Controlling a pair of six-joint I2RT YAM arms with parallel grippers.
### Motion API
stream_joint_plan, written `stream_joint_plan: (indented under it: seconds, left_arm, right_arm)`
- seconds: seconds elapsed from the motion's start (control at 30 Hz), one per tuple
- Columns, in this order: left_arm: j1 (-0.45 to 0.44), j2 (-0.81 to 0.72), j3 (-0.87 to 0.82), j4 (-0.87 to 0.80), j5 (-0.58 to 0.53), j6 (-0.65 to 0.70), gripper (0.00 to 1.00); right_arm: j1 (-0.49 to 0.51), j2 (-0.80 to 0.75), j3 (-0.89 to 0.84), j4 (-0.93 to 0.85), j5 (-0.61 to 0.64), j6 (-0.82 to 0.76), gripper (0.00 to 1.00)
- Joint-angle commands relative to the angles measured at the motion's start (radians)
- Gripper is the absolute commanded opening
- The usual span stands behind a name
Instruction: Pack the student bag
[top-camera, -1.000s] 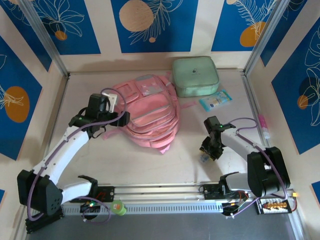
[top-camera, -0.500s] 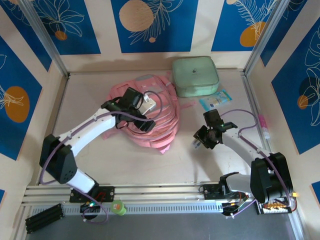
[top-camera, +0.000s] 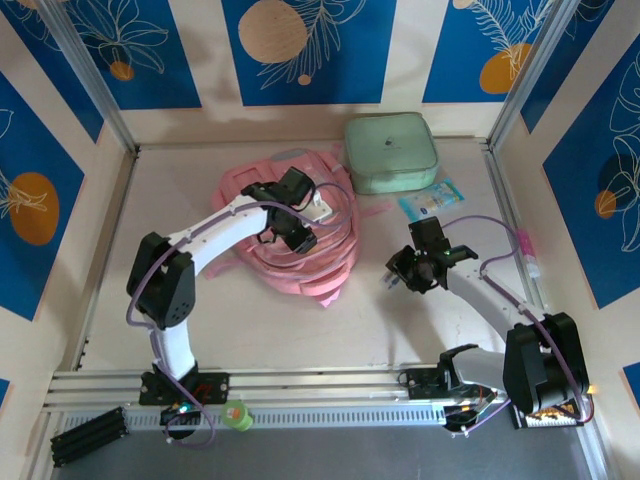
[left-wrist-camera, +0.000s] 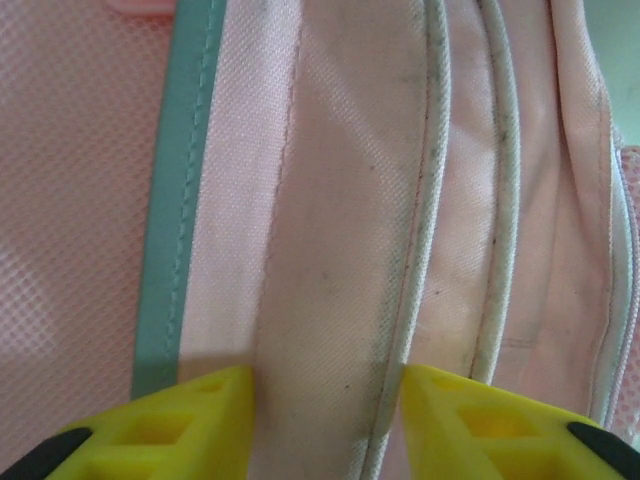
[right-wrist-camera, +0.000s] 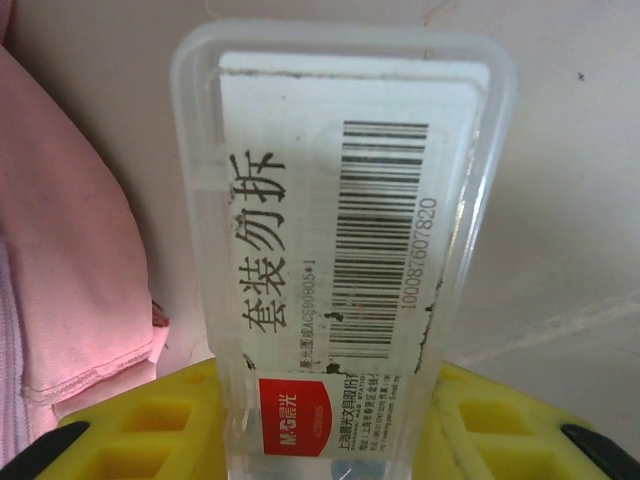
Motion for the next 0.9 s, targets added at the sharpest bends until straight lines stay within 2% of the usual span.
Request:
stream_joint_plan:
  seconds: [0.0,0.07,0.23,0.37,0.53,0.7,0.77,0.87]
  left_arm:
    - [-0.009,0.036,0.056,-0.040,-0.043,-0.014,0.38]
    - [-0.010,0.048,0.064,-0.051,-0.067,-0.017,0.39]
    - [-0.027,0.039,0.050,-0.052,-0.069,0.015,0.58]
    - [-0.051,0.038,0.047,-0.051,-0.150,0.047,0.58]
    - [-0.053,0.048,0.062,-0.052,-0.219,0.036,0.40]
    - [-0.051,0.018,0.095,-0.066,-0.168,0.017,0.21]
    - [-0.051,0.007,0.119,-0.077,-0.162,0.000,0.02]
    - [-0.048,0.000,0.165,-0.102,-0.198,-0.043,0.00]
  right_arm:
    - [0.006,-0.027,-0.018,0.016,-0.038,0.029,0.39]
    - [0.006,-0.036,-0.018,0.017,-0.037,0.031,0.39]
    - [0.006,-0.041,-0.012,0.010,-0.032,0.031,0.38]
    - [0.006,-0.038,-0.012,0.013,-0.033,0.035,0.38]
    - [0.007,-0.037,-0.014,0.018,-0.035,0.040,0.39]
    - [0.008,-0.039,-0.013,0.017,-0.037,0.039,0.38]
    - [0.009,-0.039,-0.012,0.017,-0.037,0.038,0.38]
    - [0.008,-0.043,-0.014,0.018,-0.038,0.046,0.38]
